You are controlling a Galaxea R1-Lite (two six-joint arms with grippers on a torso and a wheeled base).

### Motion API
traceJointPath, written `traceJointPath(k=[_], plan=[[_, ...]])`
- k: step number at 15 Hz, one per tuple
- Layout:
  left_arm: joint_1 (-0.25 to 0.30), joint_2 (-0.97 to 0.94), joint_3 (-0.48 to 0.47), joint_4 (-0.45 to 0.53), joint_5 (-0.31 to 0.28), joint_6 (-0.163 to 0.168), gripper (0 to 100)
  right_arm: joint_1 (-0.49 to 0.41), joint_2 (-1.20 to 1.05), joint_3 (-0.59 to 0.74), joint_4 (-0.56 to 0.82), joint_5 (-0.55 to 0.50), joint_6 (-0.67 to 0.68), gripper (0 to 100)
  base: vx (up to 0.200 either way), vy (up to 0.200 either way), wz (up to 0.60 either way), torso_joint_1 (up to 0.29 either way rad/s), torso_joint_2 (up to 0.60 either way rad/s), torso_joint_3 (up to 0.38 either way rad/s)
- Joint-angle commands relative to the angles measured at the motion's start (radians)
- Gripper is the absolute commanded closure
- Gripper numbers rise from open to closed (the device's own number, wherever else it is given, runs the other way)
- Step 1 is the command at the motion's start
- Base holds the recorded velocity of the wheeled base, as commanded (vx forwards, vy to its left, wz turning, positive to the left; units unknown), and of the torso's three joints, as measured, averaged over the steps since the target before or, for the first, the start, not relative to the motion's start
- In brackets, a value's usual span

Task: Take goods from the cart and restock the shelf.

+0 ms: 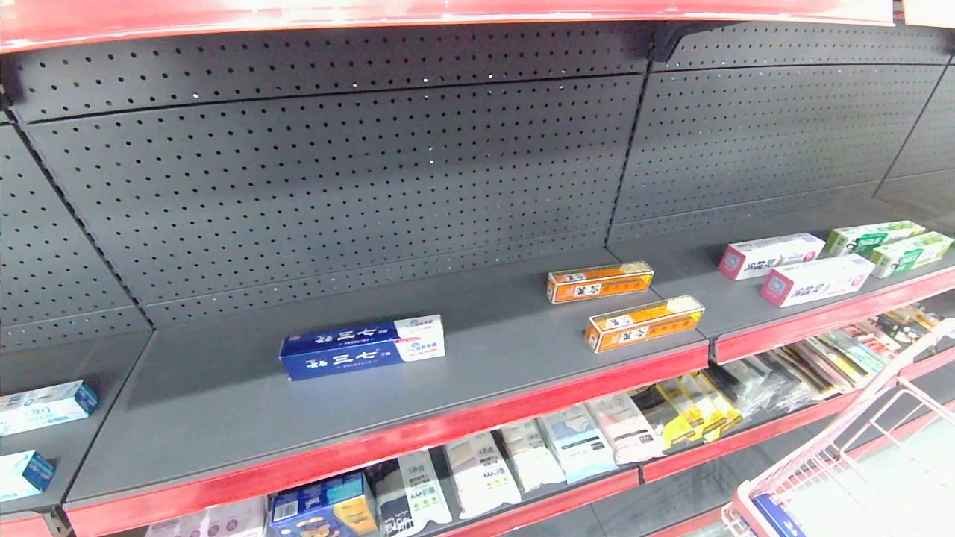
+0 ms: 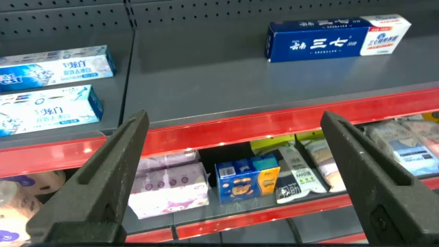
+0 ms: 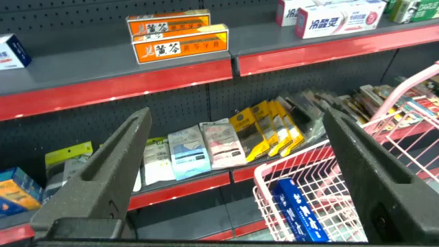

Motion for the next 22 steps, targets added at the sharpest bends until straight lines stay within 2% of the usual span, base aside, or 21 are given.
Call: traceJointPath(k=[1,6,9,12,13,14,15,16,17,18,19,20,22], plan=[[0.0,0.0,0.0,0.0,0.0,0.0,0,0.0,0.0,0.0,0.001,0.002,-0.002,0,0.0,0.0,0.0,0.0,0.0,0.0],[0.001,0.0,0.0,0.0,0.0,0.0,0,-0.003,0.0,-0.002,0.001,0.003,-0.008,0,0.0,0.0,0.0,0.0,0.0,0.0],[0.0,0.0,0.0,0.0,0.0,0.0,0,-0.079,0.095,-0.003,0.002,0.012,-0.071,0,0.0,0.0,0.0,0.0,0.0,0.0],[0.001,0.0,0.0,0.0,0.0,0.0,0,-0.082,0.093,-0.002,-0.01,0.023,-0.073,0,0.0,0.0,0.0,0.0,0.0,0.0],[0.001,0.0,0.0,0.0,0.0,-0.001,0,-0.08,0.13,-0.094,-0.1,0.037,-0.074,0,0.0,0.0,0.0,0.0,0.0,0.0],[0.0,0.002,0.0,0.0,0.0,0.002,0,-0.062,0.451,-0.328,-0.179,0.057,-0.03,0,0.0,0.0,0.0,0.0,0.0,0.0],[0.0,-0.002,0.0,0.0,0.0,0.0,0,-0.071,0.639,-0.469,-0.215,0.051,0.042,0,0.0,0.0,0.0,0.0,0.0,0.0],[0.0,-0.002,0.0,0.0,0.0,0.0,0,0.015,0.722,-0.532,-0.194,0.017,0.042,0,0.0,0.0,0.0,0.0,0.0,0.0],[0.0,-0.002,0.0,0.0,0.0,0.0,0,0.081,0.762,-0.514,-0.123,-0.093,0.053,0,0.0,0.0,0.0,0.0,0.0,0.0],[0.0,-0.002,0.0,0.0,0.0,0.0,0,0.079,0.803,-0.499,-0.031,-0.133,0.061,0,0.0,0.0,0.0,0.0,0.0,0.0],[0.0,-0.002,0.0,0.0,0.0,0.0,0,0.061,0.892,-0.518,0.068,-0.11,0.096,0,0.0,0.0,0.0,0.0,0.0,0.0],[0.0,-0.002,0.0,0.0,0.0,0.0,0,0.003,1.099,-0.549,0.087,-0.06,0.125,0,0.0,0.0,0.0,0.0,0.0,0.0],[0.0,-0.002,0.0,0.0,0.0,0.0,0,-0.105,1.36,-0.549,0.079,-0.043,-0.051,0,0.0,0.0,0.0,0.0,0.0,0.0]])
